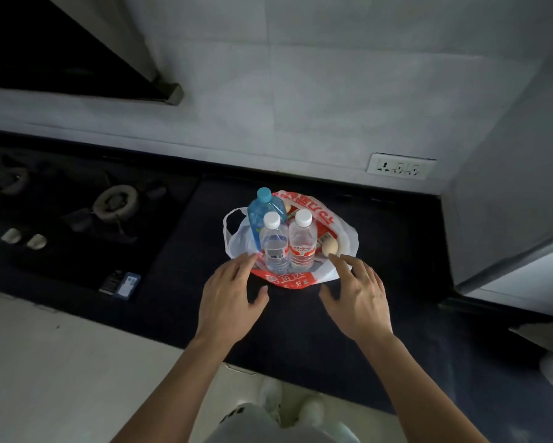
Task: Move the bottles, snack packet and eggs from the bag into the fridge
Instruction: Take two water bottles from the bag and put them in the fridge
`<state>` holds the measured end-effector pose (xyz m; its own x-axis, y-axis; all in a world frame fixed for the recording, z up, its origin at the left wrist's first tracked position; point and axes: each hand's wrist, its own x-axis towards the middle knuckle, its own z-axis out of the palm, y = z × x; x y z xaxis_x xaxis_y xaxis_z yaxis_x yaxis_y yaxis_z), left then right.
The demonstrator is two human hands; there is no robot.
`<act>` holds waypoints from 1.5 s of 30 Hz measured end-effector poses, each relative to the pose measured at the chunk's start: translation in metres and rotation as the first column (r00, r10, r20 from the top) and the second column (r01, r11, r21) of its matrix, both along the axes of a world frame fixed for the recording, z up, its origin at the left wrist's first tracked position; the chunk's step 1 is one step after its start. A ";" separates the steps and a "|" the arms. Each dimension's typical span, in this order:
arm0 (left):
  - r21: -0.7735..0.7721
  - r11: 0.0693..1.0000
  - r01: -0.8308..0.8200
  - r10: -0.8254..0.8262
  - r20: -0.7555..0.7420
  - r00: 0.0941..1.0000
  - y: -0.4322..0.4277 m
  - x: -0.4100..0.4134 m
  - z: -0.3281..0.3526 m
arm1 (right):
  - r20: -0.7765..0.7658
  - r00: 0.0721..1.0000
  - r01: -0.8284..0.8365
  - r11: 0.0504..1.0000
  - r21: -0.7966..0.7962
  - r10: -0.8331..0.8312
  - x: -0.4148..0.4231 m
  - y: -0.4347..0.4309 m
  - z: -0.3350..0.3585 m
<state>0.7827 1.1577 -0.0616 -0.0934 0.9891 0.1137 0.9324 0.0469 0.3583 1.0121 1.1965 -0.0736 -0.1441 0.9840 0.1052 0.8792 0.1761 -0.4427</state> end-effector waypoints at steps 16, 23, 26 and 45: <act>-0.065 0.994 -0.089 0.110 0.656 0.747 0.078 -0.001 -0.057 | -0.500 0.847 0.032 0.957 -0.289 -0.179 -0.043 0.067 -0.041; -0.083 0.990 -0.115 0.139 0.726 0.673 0.093 -0.003 -0.080 | -0.494 0.838 0.037 0.928 -0.371 -0.231 -0.057 0.094 -0.054; -0.078 0.990 -0.117 0.137 0.718 0.683 0.099 -0.003 -0.085 | -0.502 0.828 0.039 0.918 -0.394 -0.250 -0.059 0.099 -0.064; 0.013 0.993 -0.113 0.073 0.693 0.717 0.096 0.004 -0.087 | -0.553 0.773 0.063 0.905 -0.420 -0.310 -0.068 0.097 -0.076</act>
<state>0.7866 1.2534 -0.1487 -0.2572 0.9659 0.0303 0.4170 0.0826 0.9051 0.9443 1.2936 -0.1498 0.0167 0.9659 -0.2583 0.4113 -0.2421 -0.8788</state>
